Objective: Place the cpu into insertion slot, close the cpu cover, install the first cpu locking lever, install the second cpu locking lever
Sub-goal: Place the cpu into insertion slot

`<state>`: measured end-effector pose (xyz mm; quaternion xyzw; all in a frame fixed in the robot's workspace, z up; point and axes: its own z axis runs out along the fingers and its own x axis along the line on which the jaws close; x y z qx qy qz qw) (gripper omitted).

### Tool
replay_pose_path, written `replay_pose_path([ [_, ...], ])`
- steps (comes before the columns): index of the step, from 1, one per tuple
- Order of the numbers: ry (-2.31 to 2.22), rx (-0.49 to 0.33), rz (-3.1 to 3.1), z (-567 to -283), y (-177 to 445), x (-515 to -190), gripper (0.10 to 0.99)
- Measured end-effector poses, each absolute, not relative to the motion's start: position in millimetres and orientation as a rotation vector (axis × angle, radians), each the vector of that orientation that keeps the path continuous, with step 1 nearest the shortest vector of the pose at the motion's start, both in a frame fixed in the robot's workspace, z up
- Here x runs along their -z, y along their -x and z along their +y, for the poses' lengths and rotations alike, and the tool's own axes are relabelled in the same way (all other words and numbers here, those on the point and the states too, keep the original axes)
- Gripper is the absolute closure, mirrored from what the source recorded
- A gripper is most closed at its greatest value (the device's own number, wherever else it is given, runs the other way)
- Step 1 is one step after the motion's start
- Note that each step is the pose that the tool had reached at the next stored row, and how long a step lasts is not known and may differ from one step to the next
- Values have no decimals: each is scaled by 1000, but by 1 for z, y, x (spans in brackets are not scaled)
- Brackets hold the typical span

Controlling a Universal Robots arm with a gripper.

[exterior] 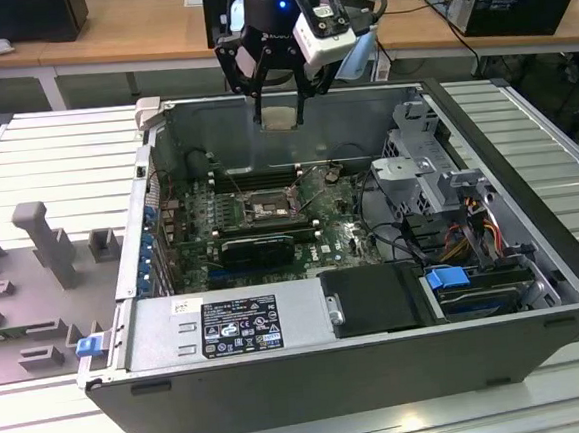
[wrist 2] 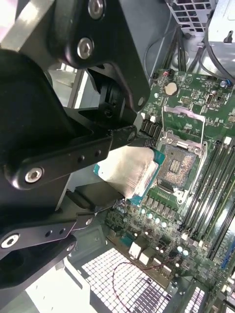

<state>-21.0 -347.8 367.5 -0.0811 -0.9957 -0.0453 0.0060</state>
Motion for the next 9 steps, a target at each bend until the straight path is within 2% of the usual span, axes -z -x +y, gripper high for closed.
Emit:
replay_pose_path([
  [9, 335, 142, -3111, -348, 21, -367, 557],
])
